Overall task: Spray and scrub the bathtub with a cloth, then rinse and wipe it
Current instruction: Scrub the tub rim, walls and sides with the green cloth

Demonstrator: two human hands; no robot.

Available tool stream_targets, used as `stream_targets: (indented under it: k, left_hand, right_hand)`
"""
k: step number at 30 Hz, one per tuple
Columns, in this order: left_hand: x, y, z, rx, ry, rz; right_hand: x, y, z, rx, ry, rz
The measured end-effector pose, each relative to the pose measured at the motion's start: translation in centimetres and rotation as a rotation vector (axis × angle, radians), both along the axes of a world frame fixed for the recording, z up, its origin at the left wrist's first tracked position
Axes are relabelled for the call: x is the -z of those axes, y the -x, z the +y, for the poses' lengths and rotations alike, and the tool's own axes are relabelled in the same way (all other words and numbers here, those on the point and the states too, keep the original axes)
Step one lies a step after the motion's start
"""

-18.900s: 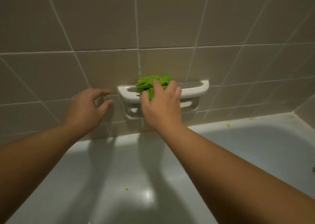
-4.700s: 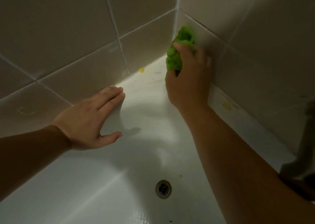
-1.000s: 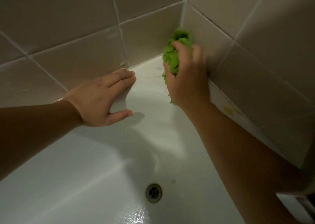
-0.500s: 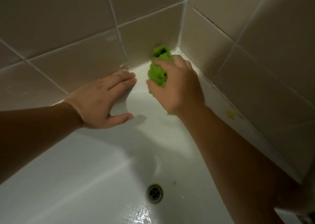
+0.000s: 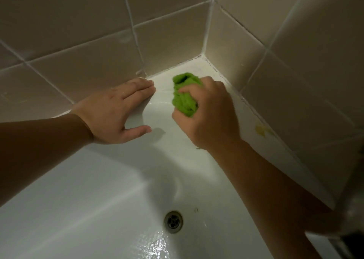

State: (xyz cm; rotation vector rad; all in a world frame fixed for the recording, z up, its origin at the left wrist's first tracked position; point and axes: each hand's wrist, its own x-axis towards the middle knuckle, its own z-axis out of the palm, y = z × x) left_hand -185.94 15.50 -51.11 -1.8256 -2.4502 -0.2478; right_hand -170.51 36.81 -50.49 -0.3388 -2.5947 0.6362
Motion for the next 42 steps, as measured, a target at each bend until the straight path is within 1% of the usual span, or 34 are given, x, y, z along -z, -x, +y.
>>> stream_targets:
  k: [3,5,6,8,10,11,14,16,18,19,22,27,30,32,34,36,39,42]
  left_hand:
    - [0.1,0.0,0.0,-0.009,0.003,-0.003]
    - [0.1,0.1,0.0,-0.015,0.005,-0.005]
    - [0.2,0.1,0.0,-0.015,0.005,-0.004]
    - [0.2,0.1,0.1,-0.017,0.009,-0.005]
    - [0.2,0.1,0.3,-0.021,0.014,-0.001]
    - [0.2,0.1,0.3,-0.020,0.012,0.001]
    - [0.2,0.1,0.7,-0.008,0.011,-0.005]
    - [0.3,0.2,0.8,-0.017,0.019,-0.002]
    - [0.4,0.1,0.8,-0.021,0.013,0.008]
    - [0.4,0.1,0.8,-0.023,0.002,0.012]
    - [0.2,-0.2,1.0,-0.028,-0.017,0.011]
    - [0.1,-0.1,1.4,-0.030,-0.023,0.022]
    - [-0.1,-0.3,1.9,-0.033,-0.033,0.029]
    - [-0.2,-0.5,2.4,-0.034,-0.039,0.032]
    - [-0.2,-0.6,2.9,-0.034,-0.044,0.026]
    - [-0.2,-0.6,3.1,-0.030,-0.061,0.026]
    - [0.0,-0.6,3.4,-0.034,-0.060,0.034]
    - [0.0,-0.6,4.2,-0.042,-0.035,0.028]
  right_hand:
    - [-0.2,0.4,0.6,0.180,-0.150,-0.043]
    - [-0.4,2.0,0.1,0.240,-0.160,-0.057]
    - [-0.5,2.6,-0.2,0.220,-0.154,-0.045]
    - [-0.3,2.6,-0.7,0.099,-0.107,-0.025]
    - [-0.3,1.2,-0.7,-0.012,-0.064,-0.073]
    - [-0.3,0.3,-0.5,-0.026,-0.065,-0.105]
    - [-1.1,-1.7,0.4,0.028,-0.114,-0.087]
    - [-1.9,-2.7,1.0,0.081,-0.201,-0.044]
    - [-2.1,-3.6,1.7,0.102,-0.301,-0.042]
    - [-1.8,-4.0,1.9,0.100,-0.318,-0.067]
    - [-0.3,-5.5,2.3,0.111,-0.260,-0.165]
    - [0.5,-9.0,2.4,0.144,-0.363,-0.125]
    - [0.5,-6.3,2.3,0.148,-0.364,-0.137]
    - [0.1,-3.1,2.2,0.127,-0.297,-0.171]
    - [0.0,-2.3,2.1,0.092,-0.264,-0.177]
    - [0.2,-4.8,2.1,0.082,-0.316,-0.141]
    - [0.5,-9.5,2.3,0.158,-0.456,-0.160]
    - [0.2,-8.7,2.1,0.152,-0.549,-0.210]
